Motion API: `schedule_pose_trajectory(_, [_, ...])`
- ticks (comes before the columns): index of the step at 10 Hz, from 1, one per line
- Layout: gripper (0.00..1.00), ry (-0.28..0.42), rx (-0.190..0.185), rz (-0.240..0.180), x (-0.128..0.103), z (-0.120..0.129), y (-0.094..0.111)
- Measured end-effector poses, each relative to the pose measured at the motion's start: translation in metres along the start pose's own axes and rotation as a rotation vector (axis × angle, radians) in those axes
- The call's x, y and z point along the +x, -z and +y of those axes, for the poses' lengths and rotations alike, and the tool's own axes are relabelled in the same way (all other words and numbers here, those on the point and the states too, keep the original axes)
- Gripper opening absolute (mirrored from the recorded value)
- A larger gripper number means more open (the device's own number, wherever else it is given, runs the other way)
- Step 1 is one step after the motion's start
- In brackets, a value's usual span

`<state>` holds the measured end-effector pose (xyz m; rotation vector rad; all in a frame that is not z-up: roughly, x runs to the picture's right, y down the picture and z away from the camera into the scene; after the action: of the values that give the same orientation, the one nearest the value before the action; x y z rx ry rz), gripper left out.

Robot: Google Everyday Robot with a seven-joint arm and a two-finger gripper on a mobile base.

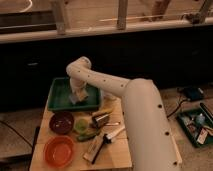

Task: Wipe tray with sponge

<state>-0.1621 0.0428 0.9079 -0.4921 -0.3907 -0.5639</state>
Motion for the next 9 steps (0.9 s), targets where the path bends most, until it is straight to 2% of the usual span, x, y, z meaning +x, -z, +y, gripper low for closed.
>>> schedule_pose_trajectory(2, [0.03, -0.031, -0.013, 0.019, 0.020, 0.012, -0.001])
schedule_pose_trajectory(4, [0.03, -0.050, -0.013, 0.031, 0.029, 0.008, -0.005])
schedule_pose_trajectory(7, [0.03, -0.048, 0.007, 0.030, 0.030, -0.007, -0.007])
schedule_pose_trajectory(9, [0.03, -0.027, 0.026, 0.015, 0.022, -0.018, -0.007])
